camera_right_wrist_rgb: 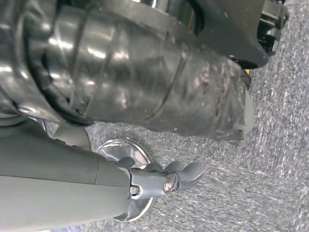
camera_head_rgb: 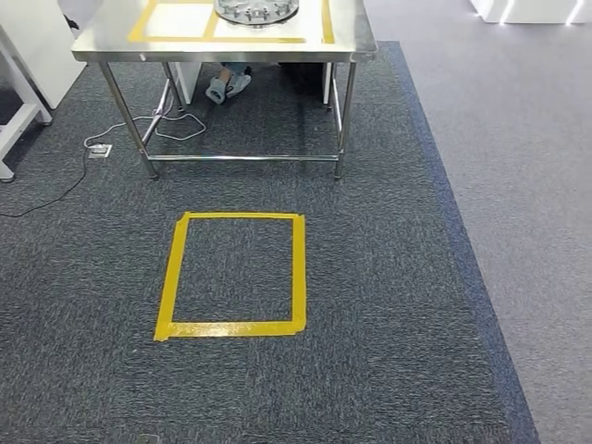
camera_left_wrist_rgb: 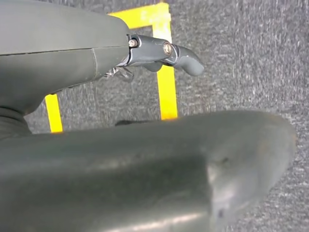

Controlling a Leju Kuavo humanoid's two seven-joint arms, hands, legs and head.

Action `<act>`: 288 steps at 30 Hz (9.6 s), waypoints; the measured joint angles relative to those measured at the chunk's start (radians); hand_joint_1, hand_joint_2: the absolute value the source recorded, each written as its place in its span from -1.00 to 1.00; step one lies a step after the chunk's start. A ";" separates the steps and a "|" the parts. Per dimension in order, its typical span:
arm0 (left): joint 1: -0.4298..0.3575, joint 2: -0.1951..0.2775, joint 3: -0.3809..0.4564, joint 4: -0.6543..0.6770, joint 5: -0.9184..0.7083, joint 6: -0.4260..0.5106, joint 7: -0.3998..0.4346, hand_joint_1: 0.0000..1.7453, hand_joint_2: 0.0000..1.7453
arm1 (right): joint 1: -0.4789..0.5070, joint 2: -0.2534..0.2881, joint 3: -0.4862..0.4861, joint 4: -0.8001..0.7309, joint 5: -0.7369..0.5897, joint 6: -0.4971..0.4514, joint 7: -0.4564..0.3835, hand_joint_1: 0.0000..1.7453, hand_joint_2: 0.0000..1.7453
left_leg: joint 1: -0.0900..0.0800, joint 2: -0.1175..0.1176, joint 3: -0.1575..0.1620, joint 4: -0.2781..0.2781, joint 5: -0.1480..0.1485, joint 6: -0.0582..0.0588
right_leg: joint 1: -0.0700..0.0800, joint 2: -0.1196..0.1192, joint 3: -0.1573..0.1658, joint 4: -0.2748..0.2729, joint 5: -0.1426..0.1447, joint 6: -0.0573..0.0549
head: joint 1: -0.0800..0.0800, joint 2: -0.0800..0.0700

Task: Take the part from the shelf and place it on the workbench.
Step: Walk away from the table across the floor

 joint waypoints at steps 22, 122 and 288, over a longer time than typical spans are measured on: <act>-0.004 -0.006 0.000 0.000 0.000 -0.002 0.000 -1.00 -1.00 | -0.002 0.001 -0.001 0.000 -0.004 0.012 -0.002 -1.00 -1.00 | 0.001 0.007 0.108 -0.240 0.086 0.017 | 0.024 -0.020 -0.045 0.028 -0.006 -0.003 | 0.004 0.000; -0.003 0.001 0.010 -0.001 0.003 0.006 0.007 -1.00 -1.00 | 0.004 -0.037 -0.007 0.000 0.004 0.098 0.001 -1.00 -1.00 | -0.007 0.004 0.051 0.006 -0.064 0.004 | 0.010 0.006 0.015 -0.028 0.001 -0.013 | -0.005 0.000; 0.052 0.193 -0.792 -0.014 0.779 -0.008 0.029 -1.00 -1.00 | -0.016 -0.123 -0.051 -0.001 -0.150 0.059 -0.040 -1.00 1.00 | -0.153 0.007 0.181 -0.324 0.118 0.247 | -0.064 0.001 -0.214 0.203 -0.006 0.143 | -0.119 0.000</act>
